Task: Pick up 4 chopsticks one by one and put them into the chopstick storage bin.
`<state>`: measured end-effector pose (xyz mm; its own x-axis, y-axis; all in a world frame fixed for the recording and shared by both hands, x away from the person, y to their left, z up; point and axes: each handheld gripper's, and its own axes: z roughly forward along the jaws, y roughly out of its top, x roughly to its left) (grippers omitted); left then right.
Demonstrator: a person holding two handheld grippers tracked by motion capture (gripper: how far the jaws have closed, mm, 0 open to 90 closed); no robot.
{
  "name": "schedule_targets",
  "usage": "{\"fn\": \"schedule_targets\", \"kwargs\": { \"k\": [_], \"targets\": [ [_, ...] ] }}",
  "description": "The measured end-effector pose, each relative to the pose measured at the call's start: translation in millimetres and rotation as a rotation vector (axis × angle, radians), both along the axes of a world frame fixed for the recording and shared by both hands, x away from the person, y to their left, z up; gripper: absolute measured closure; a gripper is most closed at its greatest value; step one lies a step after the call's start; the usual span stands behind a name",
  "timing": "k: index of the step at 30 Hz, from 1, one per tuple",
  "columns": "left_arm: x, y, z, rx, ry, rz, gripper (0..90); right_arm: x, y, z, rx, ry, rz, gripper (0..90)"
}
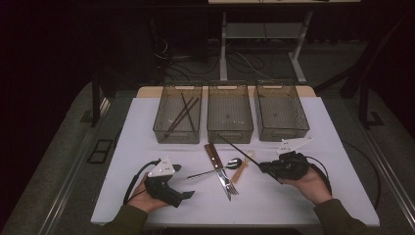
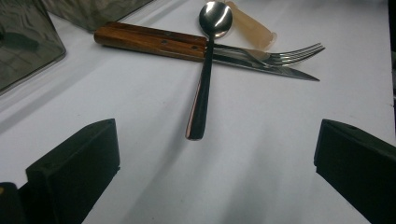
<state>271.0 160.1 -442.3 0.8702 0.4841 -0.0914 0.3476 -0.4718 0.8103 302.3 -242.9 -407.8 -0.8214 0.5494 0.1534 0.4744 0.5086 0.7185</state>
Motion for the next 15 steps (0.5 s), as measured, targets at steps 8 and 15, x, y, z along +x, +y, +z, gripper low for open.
{"fn": "schedule_targets", "kwargs": {
  "k": [8, 15],
  "targets": [
    [-0.8, -0.2, 0.7, -0.003, -0.003, -0.004, 0.0, 10.5, 8.7, 8.7, 0.044, -0.029, -0.018, 85.3],
    [-1.1, -0.8, 1.0, -0.005, -0.005, -0.004, 0.0, 20.1, 18.4, 12.4, 0.074, -0.038, -0.029, 85.3]
  ]
}}
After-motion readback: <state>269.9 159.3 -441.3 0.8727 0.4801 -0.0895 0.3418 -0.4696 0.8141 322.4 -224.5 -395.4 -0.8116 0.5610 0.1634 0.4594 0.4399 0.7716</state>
